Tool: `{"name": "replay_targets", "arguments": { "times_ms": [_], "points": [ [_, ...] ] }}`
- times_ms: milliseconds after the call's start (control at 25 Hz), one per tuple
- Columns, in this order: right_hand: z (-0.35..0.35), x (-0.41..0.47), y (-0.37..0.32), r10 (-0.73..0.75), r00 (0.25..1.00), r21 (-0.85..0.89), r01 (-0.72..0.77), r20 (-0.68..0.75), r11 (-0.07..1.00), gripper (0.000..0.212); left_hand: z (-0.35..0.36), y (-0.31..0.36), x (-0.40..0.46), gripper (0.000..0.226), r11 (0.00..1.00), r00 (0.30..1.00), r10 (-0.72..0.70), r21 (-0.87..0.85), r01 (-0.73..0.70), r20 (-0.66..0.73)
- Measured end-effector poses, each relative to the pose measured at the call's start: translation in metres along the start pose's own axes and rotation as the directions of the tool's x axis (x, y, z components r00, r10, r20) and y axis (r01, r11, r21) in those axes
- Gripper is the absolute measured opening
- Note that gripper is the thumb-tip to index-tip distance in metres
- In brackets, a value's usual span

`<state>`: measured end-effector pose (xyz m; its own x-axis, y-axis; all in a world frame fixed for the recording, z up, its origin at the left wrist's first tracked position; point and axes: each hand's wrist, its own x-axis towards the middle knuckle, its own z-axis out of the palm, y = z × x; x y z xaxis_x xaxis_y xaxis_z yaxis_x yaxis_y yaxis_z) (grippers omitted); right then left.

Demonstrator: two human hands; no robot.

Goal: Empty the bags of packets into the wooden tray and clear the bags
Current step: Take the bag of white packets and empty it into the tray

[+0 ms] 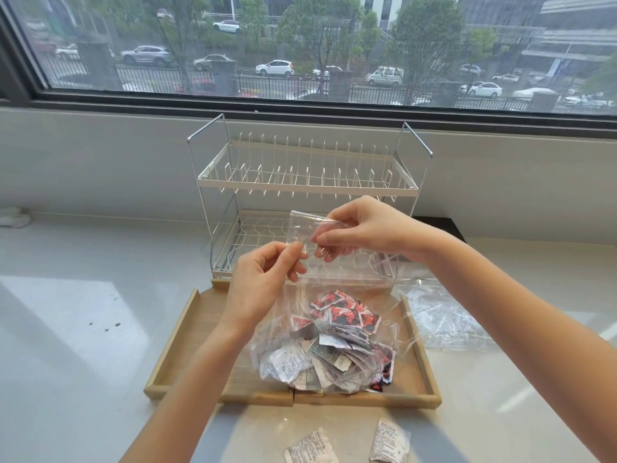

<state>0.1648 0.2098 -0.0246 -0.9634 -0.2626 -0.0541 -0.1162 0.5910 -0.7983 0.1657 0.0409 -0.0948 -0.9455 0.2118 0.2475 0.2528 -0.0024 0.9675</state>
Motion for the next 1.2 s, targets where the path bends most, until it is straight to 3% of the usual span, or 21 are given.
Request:
{"name": "replay_targets", "arguments": {
  "times_ms": [400, 960, 1080, 1120, 1200],
  "points": [
    [0.005, 0.006, 0.005, -0.024, 0.981, 0.032, 0.031, -0.190, 0.999, 0.013, -0.005, -0.005, -0.001, 0.012, 0.999, 0.999, -0.041, -0.027, 0.041, -0.013],
    [-0.003, 0.001, 0.001, -0.005, 1.000, -0.013, 0.005, 0.031, 1.000, 0.003, -0.003, -0.002, -0.001, 0.019, 0.979, 0.997, -0.074, -0.191, 0.075, 0.011],
    [-0.010, 0.003, -0.001, 0.110, 0.971, 0.131, -0.140, 0.214, 0.981, 0.048, -0.003, 0.000, -0.003, 0.020, 0.985, 0.999, -0.046, -0.164, 0.048, 0.018],
    [-0.011, 0.005, -0.002, 0.142, 0.957, 0.149, -0.183, 0.252, 0.972, 0.055, -0.002, 0.001, -0.004, 0.017, 0.987, 0.999, -0.032, -0.157, 0.036, 0.024],
    [-0.009, 0.010, -0.004, 0.138, 0.948, 0.068, -0.164, 0.286, 0.984, 0.047, 0.000, 0.004, -0.005, 0.011, 0.991, 0.999, -0.021, -0.128, 0.024, 0.025]
  ]
}}
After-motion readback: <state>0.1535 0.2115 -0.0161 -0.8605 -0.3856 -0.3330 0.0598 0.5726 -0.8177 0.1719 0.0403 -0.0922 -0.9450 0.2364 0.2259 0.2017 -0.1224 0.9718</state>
